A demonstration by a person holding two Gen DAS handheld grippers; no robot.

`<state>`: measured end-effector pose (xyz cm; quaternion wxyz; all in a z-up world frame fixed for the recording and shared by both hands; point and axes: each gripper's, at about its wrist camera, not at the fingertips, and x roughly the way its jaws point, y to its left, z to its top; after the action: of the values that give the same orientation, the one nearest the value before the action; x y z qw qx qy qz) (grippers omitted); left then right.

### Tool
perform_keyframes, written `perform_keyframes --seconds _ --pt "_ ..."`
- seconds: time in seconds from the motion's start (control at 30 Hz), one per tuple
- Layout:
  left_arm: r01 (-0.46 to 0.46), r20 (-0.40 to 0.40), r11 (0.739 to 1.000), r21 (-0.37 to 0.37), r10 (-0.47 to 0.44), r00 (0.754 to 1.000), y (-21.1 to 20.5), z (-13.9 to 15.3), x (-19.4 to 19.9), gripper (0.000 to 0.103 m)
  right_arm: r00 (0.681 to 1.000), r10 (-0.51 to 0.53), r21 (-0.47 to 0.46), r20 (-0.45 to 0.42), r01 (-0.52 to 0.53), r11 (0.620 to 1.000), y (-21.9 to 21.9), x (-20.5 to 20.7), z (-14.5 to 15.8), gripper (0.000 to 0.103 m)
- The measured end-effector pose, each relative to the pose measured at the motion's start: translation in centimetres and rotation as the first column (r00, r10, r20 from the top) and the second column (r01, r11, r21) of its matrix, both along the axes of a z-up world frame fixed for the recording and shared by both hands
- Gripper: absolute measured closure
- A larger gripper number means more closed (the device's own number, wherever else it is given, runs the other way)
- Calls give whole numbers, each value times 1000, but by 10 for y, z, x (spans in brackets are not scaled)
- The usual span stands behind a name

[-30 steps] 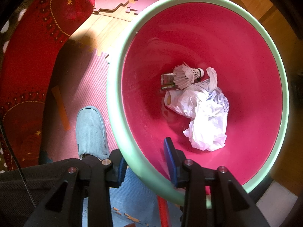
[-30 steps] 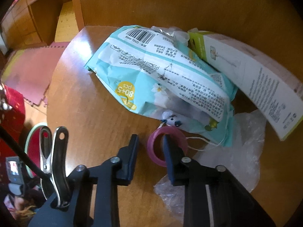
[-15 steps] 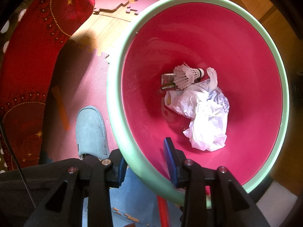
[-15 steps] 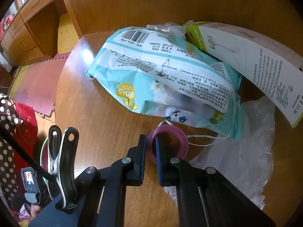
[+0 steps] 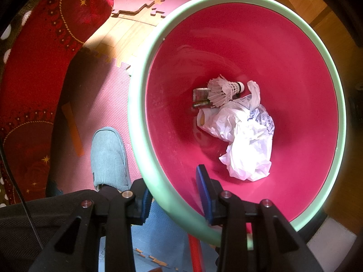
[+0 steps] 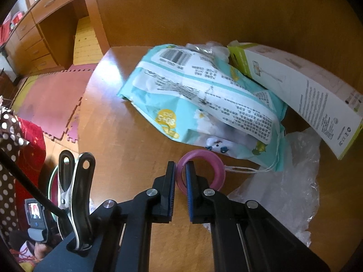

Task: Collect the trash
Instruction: 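Close the right tool on the pink tape roll and lift, then carry the pink tape roll with the right tool over the red bucket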

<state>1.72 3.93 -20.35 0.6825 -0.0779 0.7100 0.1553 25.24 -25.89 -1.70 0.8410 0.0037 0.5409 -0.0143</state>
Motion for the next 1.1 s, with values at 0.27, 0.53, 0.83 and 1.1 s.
perform_keyframes --seconds 0.27,0.53,0.83,1.1 --pt "1 0 1000 1 -1 1000 0 0 0 67 995 81 3 50 -81 997 34 -11 19 93" --pt "2 0 1000 2 -2 1000 0 0 0 67 972 220 16 87 -222 975 91 -24 31 93" --pt "1 0 1000 0 -1 1000 0 0 0 67 941 316 27 116 -322 947 132 -37 40 93" --pt "2 0 1000 1 -2 1000 0 0 0 67 918 384 62 102 -391 918 161 -41 28 93"
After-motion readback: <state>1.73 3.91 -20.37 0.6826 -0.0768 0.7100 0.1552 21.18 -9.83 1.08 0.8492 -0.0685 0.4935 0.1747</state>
